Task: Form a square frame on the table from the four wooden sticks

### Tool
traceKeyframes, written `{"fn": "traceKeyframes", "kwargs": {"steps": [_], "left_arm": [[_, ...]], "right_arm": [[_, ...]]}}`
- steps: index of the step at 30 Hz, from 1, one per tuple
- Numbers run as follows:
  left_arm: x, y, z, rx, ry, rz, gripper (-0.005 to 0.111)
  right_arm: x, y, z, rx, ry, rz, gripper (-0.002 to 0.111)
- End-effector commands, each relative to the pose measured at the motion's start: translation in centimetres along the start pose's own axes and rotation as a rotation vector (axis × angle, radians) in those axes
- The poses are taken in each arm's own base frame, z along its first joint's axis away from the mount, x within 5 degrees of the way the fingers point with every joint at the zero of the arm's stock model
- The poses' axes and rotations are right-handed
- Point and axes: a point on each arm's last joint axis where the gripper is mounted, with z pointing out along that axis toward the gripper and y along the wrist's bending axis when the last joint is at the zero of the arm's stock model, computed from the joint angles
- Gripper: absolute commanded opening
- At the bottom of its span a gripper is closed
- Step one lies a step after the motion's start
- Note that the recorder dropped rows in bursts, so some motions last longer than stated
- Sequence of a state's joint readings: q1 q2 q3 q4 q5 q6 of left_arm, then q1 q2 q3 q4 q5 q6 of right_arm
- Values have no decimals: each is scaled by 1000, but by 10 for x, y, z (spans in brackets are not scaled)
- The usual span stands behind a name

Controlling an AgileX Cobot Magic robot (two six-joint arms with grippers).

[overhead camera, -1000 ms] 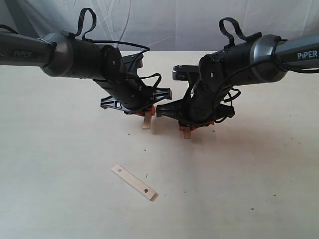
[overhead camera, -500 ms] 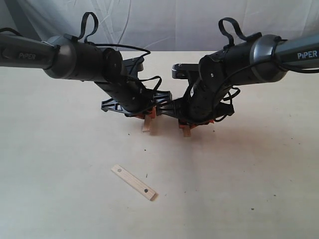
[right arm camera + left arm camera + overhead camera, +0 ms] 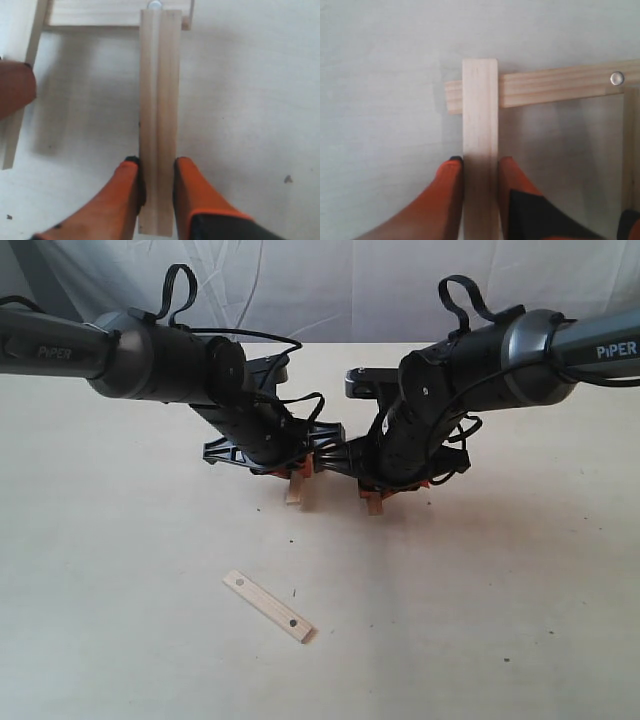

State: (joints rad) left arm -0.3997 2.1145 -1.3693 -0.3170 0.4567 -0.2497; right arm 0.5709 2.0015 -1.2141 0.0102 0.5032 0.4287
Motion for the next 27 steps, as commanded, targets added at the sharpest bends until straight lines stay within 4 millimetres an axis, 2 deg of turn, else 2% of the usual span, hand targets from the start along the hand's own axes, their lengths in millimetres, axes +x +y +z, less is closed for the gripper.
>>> {"fn": "traceKeyframes", "kwargs": {"steps": [1, 5, 10, 14, 17, 22, 27], "left_arm": [[-2, -1, -2, 6, -10, 3, 22], [-4, -2, -6, 10, -24, 6, 34], [-12, -1, -22, 23, -57, -6, 35], [-24, 5, -46, 30, -94, -27, 35], [-34, 19, -66, -5, -118, -4, 35], [-41, 47, -89, -101, -93, 27, 28], [-41, 61, -97, -133, -95, 19, 12]], "right_arm": [[-2, 0, -1, 1, -10, -7, 0], [-2, 0, -1, 1, -10, -7, 0], [-2, 0, -1, 1, -10, -7, 0], [-2, 0, -1, 1, -10, -7, 0], [-3, -1, -5, 11, 15, 3, 0], [-19, -10, -21, 48, 75, 30, 0], [-26, -7, -20, 23, 82, 8, 0]]}}
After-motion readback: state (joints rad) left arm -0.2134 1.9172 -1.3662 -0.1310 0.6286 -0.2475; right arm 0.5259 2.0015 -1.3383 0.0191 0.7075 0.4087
